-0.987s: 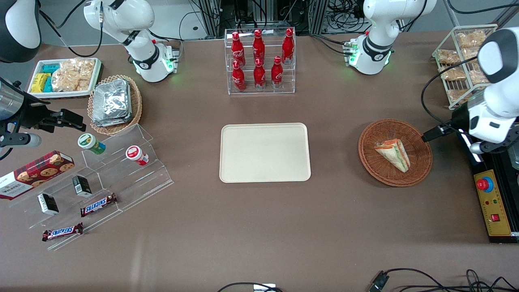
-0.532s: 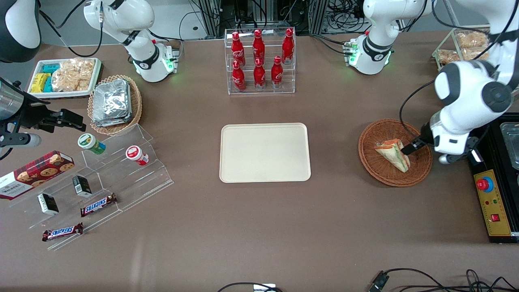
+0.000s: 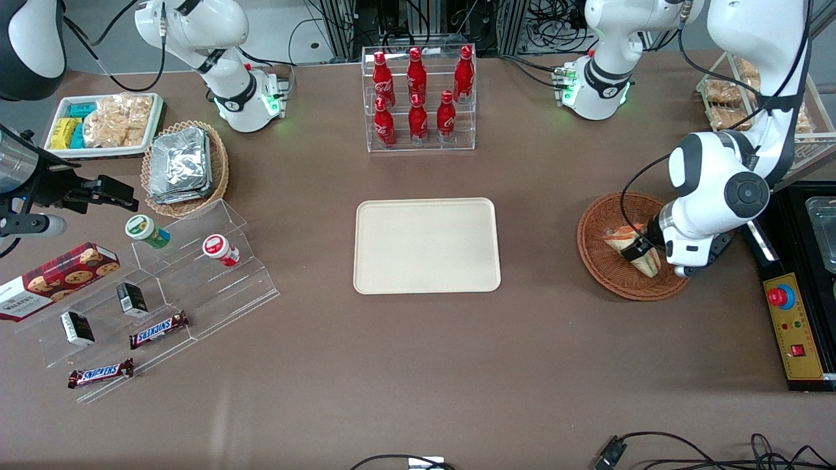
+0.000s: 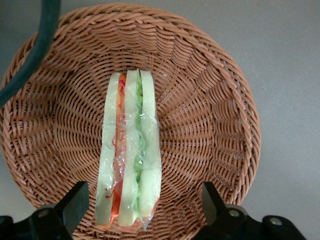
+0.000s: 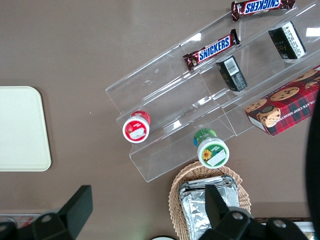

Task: Place sandwich from basket to tray
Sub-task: 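Lower the open left gripper around the wrapped sandwich and close it, then lift the sandwich out of the basket and carry it over the cream tray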

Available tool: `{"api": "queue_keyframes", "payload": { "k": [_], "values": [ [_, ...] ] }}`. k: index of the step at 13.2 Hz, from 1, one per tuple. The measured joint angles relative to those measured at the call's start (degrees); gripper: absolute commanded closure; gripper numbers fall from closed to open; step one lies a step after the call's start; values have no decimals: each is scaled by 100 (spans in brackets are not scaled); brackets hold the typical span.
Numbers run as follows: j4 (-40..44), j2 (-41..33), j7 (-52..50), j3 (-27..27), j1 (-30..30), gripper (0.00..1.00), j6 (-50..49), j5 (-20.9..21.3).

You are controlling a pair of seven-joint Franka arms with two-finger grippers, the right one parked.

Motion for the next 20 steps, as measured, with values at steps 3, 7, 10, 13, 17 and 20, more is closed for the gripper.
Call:
{"api": "queue_keyframes", "payload": {
  "k": [3, 7, 10, 13, 17, 20],
  "values": [
    [-18, -1, -58, 19, 5, 0, -109, 241],
    [-134, 84, -100, 32, 58, 0, -126, 275],
    [-139, 301, -311, 35, 76, 37, 0, 276],
    [-131, 424, -668, 25, 64, 100, 152, 277],
    [140, 410, -877, 3, 50, 100, -112, 287],
    [1027, 283, -876, -79, 26, 100, -1561, 294]
  ]
}}
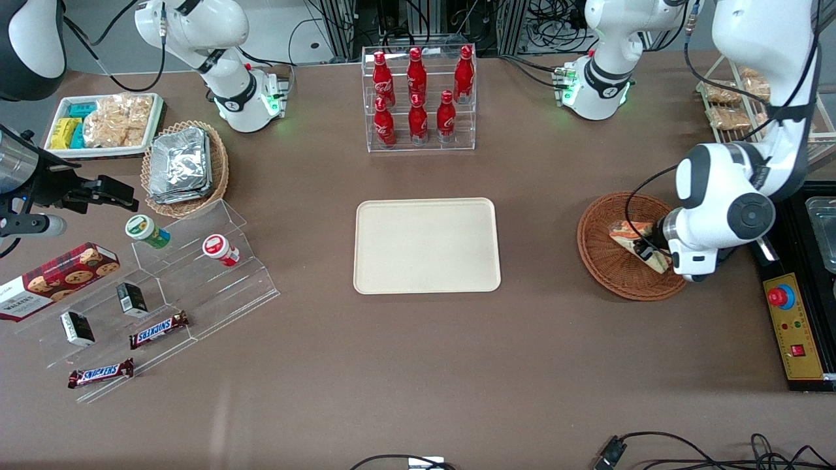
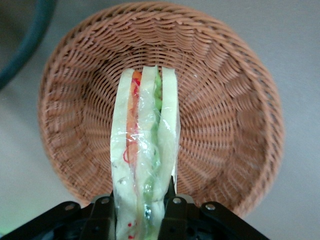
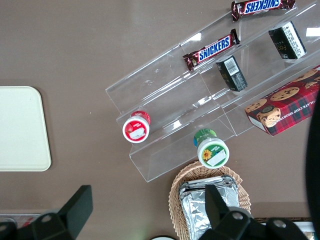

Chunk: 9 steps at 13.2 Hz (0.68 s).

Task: Place sandwich from basket to tray
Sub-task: 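Lift the sandwich out of the basket and carry it over the cream tray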

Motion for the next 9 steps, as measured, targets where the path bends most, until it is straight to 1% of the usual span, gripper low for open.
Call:
{"api": "queue_keyframes", "payload": {
  "k": [2, 4, 7, 9],
  "values": [
    [727, -80, 0, -141, -122, 100, -798, 0],
    [1307, -108, -1, -415, -352, 100, -1079, 1],
    [1975, 81, -17, -857, -869, 100, -1037, -1],
    [2132, 491, 2, -1123, -1262, 100, -529, 1]
  ]
}}
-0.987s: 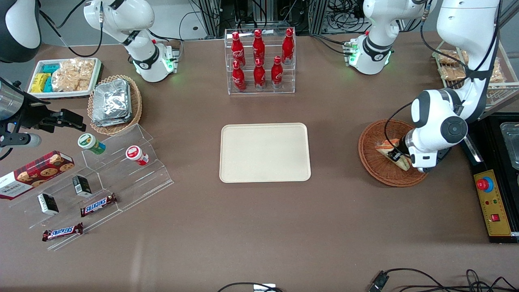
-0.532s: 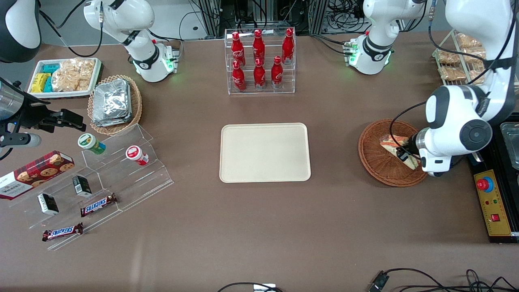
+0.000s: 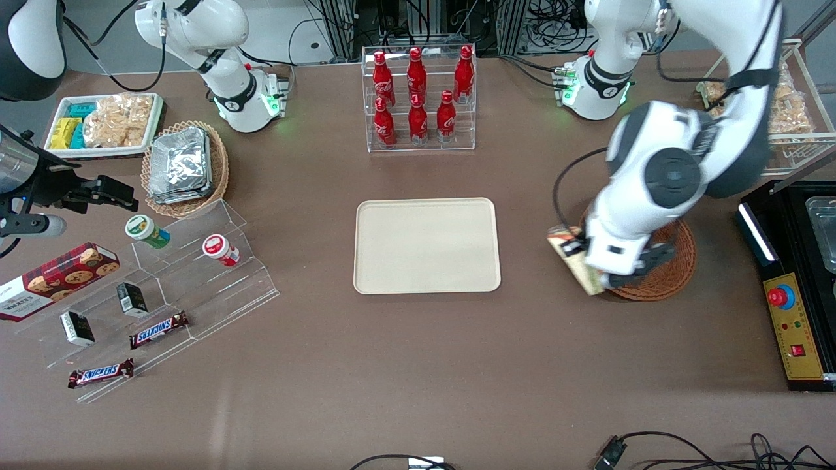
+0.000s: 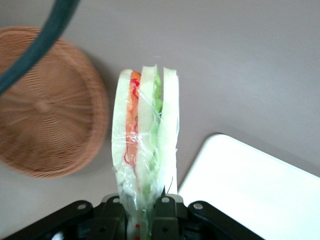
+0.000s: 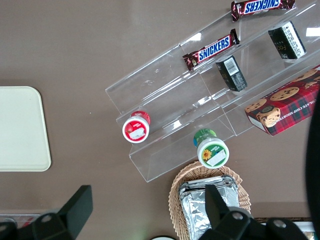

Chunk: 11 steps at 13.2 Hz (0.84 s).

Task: Place sandwich from basket to tray
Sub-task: 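Lift the sandwich out of the basket and carry it over the cream tray, then lower the sandwich onto the tray and open the left gripper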

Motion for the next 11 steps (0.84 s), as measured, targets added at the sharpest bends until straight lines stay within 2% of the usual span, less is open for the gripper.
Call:
{"api": "queue_keyframes", "payload": {
  "k": [3, 6, 9, 10, 11],
  "values": [
    [9, 768, 85, -69, -633, 100, 643, 2],
    [39, 1374, 276, -74, -1116, 100, 770, 2],
    [41, 1755, 305, -73, -1348, 100, 756, 4],
    [40, 1852, 338, -73, -1379, 69, 756, 4],
    [41, 1924, 342, -74, -1430, 1, 757, 4]
  ]
}}
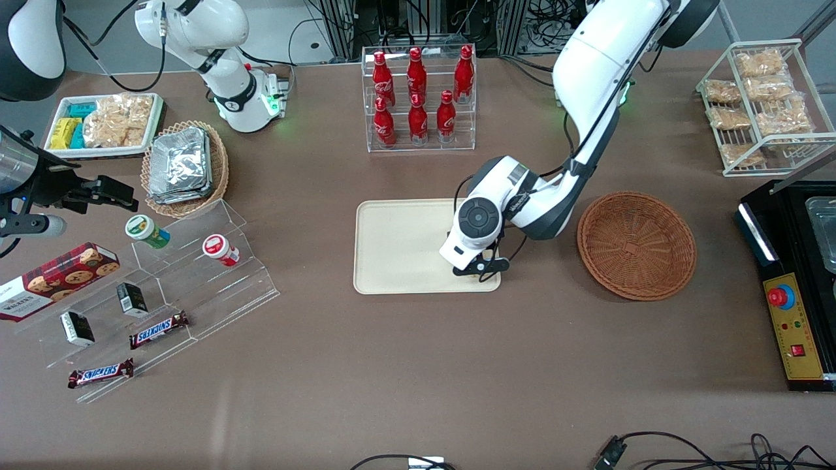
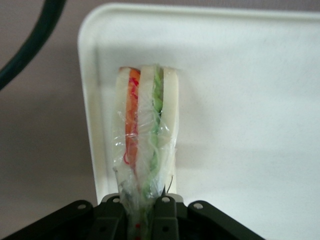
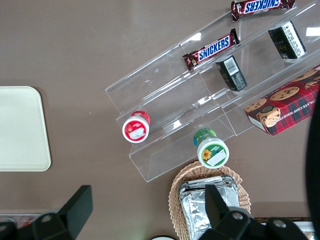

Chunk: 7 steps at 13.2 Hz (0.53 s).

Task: Place sandwich from basket to tray
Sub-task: 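Lower the sandwich onto the tray and open the left gripper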

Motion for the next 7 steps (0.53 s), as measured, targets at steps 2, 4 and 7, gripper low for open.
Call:
{"api": "queue_keyframes", "payload": {
  "k": [2, 4, 7],
  "values": [
    [24, 5, -2, 0, -52, 0, -3, 4],
    [158, -64, -67, 7, -51, 0, -132, 4],
    [431, -506, -194, 44, -7, 0, -896, 6]
  ]
}}
